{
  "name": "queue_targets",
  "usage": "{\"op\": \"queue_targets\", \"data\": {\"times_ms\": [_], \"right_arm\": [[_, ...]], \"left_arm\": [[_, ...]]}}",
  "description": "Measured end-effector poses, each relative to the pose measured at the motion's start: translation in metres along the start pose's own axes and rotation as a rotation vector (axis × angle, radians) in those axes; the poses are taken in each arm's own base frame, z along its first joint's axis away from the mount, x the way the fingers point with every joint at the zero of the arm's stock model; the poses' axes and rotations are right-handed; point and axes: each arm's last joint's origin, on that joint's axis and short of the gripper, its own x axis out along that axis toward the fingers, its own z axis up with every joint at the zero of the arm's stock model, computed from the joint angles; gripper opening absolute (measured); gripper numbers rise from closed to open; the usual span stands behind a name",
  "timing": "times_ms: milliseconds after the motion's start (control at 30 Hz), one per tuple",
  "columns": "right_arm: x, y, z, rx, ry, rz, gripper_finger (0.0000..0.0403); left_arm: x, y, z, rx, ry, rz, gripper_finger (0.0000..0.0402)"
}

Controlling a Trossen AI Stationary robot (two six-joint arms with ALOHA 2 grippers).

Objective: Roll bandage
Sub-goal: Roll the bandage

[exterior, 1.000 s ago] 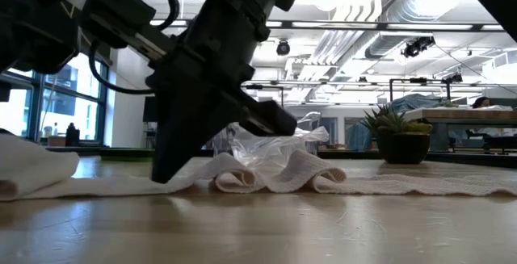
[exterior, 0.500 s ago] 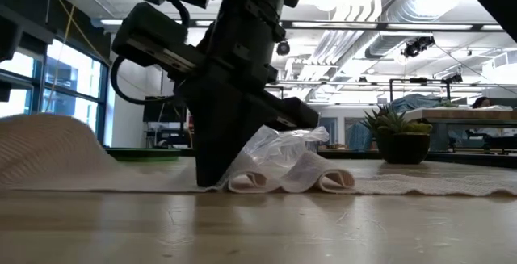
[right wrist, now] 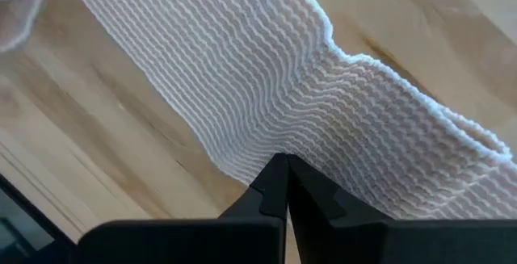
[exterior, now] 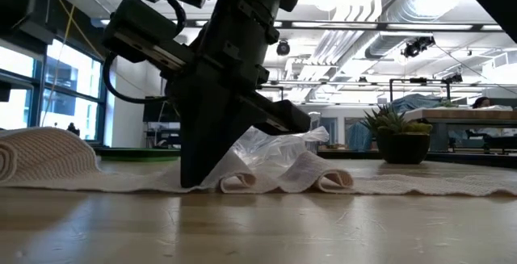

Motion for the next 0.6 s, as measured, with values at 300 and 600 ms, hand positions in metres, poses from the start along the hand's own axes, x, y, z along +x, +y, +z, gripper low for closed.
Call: {"op": "queue_targets", "data": {"times_ms": [300, 600], "right_arm": [[-0.006, -0.001, 0.009, -0.090, -0.029, 0.015, 0.0000], [-0.020, -0.007, 0.014, -0.164, -0.042, -0.022, 0.0000]], "left_arm": [[-0.023, -0.002, 0.011, 0.174, 0.019, -0.060, 0.0000], [-0.051, 0.033, 0.023, 0.267, 0.024, 0.168, 0.0000]]}}
